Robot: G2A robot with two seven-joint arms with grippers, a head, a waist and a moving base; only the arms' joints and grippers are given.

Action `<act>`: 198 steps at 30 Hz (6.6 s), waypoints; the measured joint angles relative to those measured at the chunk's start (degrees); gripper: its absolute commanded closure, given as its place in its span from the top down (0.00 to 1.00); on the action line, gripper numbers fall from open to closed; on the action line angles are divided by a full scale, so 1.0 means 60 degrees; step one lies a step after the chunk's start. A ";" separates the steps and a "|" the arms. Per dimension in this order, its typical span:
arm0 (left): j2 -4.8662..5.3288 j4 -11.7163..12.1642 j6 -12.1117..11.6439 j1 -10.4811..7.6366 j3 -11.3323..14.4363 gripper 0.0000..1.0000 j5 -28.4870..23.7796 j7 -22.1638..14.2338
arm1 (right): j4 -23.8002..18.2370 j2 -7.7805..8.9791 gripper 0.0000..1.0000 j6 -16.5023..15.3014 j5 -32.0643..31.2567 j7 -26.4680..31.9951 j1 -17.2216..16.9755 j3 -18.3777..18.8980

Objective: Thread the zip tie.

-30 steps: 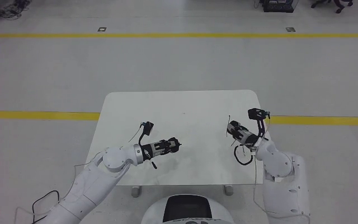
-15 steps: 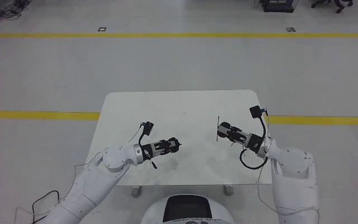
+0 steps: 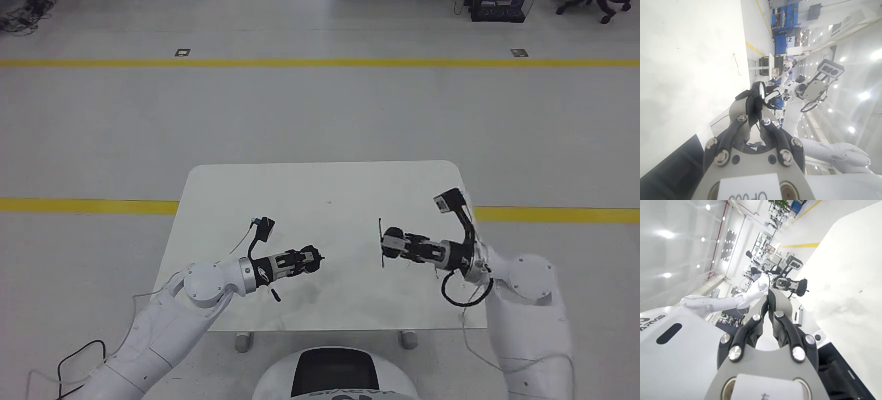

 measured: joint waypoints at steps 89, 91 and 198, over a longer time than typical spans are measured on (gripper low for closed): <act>-0.0302 0.0018 0.0074 0.0136 -0.0012 0.00 -0.1796 0.2166 | 0.0601 0.1766 0.00 0.0000 -0.5246 -1.2739 0.0430 -0.5860; -0.0305 0.0009 0.0008 0.0176 -0.0064 0.00 -0.1852 0.2194 | 0.0676 0.1749 0.00 0.0000 -0.5328 -1.3001 0.0493 -0.5989; -0.0643 0.0000 0.0212 0.0353 -0.0317 0.00 -0.2284 0.2017 | 0.1849 0.0590 0.00 0.1061 -0.7125 -1.5077 0.0851 -0.7019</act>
